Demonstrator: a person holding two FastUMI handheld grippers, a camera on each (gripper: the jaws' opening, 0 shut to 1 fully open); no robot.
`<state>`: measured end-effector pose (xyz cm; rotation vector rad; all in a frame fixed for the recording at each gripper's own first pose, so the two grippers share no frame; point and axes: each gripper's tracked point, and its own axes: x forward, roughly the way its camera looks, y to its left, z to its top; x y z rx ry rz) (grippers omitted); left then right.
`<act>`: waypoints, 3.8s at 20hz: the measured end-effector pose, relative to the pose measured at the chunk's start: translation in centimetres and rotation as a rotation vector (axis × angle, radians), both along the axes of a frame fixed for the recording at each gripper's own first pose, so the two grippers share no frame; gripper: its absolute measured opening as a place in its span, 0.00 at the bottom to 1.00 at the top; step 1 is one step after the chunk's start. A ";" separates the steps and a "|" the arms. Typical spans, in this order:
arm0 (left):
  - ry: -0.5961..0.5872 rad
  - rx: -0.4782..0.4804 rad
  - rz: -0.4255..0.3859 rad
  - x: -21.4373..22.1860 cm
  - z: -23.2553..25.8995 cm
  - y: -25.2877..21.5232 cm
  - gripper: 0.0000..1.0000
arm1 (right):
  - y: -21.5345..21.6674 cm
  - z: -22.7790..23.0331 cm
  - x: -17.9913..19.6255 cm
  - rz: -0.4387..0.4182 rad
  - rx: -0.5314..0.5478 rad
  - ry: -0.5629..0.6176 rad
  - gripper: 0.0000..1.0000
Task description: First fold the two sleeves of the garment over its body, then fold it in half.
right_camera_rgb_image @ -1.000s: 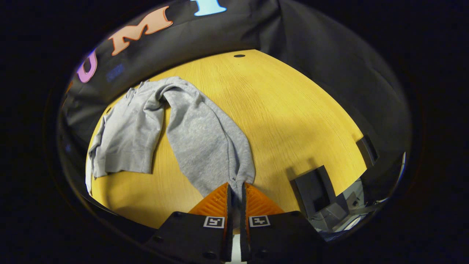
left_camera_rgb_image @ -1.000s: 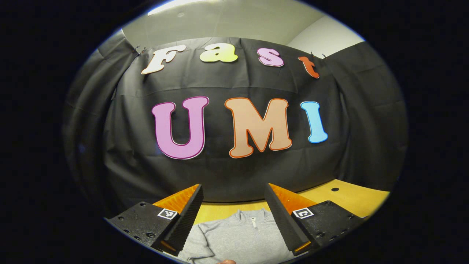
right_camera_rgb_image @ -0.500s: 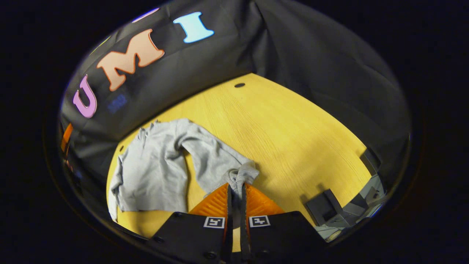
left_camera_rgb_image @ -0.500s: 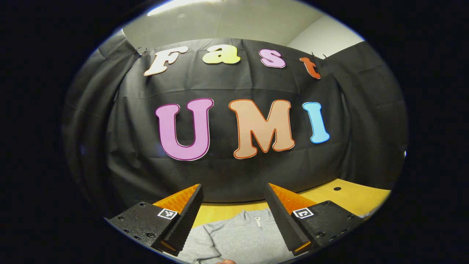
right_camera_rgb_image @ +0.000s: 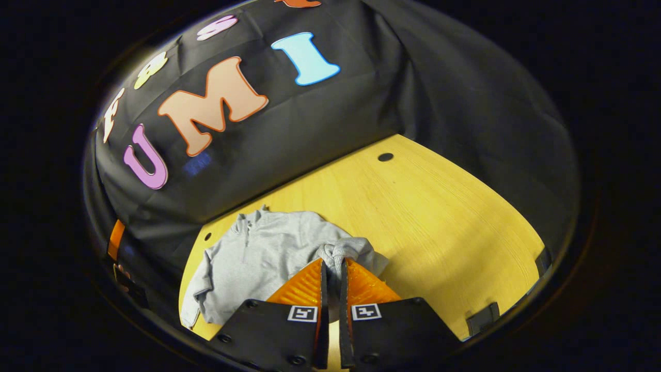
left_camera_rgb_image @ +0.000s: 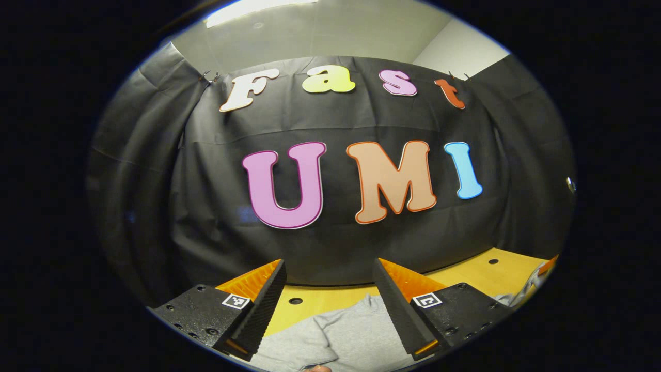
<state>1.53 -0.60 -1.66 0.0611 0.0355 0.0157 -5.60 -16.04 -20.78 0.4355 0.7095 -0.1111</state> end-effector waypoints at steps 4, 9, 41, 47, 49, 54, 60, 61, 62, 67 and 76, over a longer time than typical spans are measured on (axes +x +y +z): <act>0.016 0.007 0.056 -0.9 -0.5 2.9 0.98 | 3.6 0.9 2.8 0.080 0.009 -0.026 0.10; 0.033 0.020 0.119 -2.2 -1.0 6.3 0.98 | 8.1 2.0 6.3 0.161 0.037 -0.059 0.10; 0.177 0.044 0.585 -15.4 -5.9 28.4 0.99 | 44.1 -10.0 13.9 0.644 0.151 0.171 0.10; 0.290 0.043 0.586 -17.6 -10.8 28.8 0.98 | 45.7 -11.9 13.3 0.626 0.192 0.251 0.20; 0.335 0.023 0.580 -18.1 -13.0 28.6 0.98 | 45.9 -10.4 13.2 0.654 0.228 0.223 0.39; 0.457 -0.017 0.547 -19.0 -19.0 27.1 0.99 | 46.0 -7.7 12.9 0.734 0.138 0.075 0.96; 0.588 -0.103 0.560 -21.2 -25.4 26.1 0.97 | 43.5 -4.2 11.2 0.776 0.023 -0.076 0.96; 0.611 -0.119 0.567 -21.6 -26.4 26.1 0.98 | 43.0 -4.0 10.9 0.780 0.006 -0.094 0.95; 0.630 -0.133 0.569 -21.8 -27.3 26.1 0.98 | 42.5 -3.5 10.7 0.785 -0.013 -0.113 0.95; 0.734 -0.210 0.584 -23.4 -31.1 25.7 0.98 | 40.2 -1.7 8.8 0.801 -0.045 -0.146 0.96; 0.784 -0.293 0.599 -24.4 -33.1 25.0 0.98 | 37.0 -1.0 8.5 0.762 -0.072 -0.146 0.96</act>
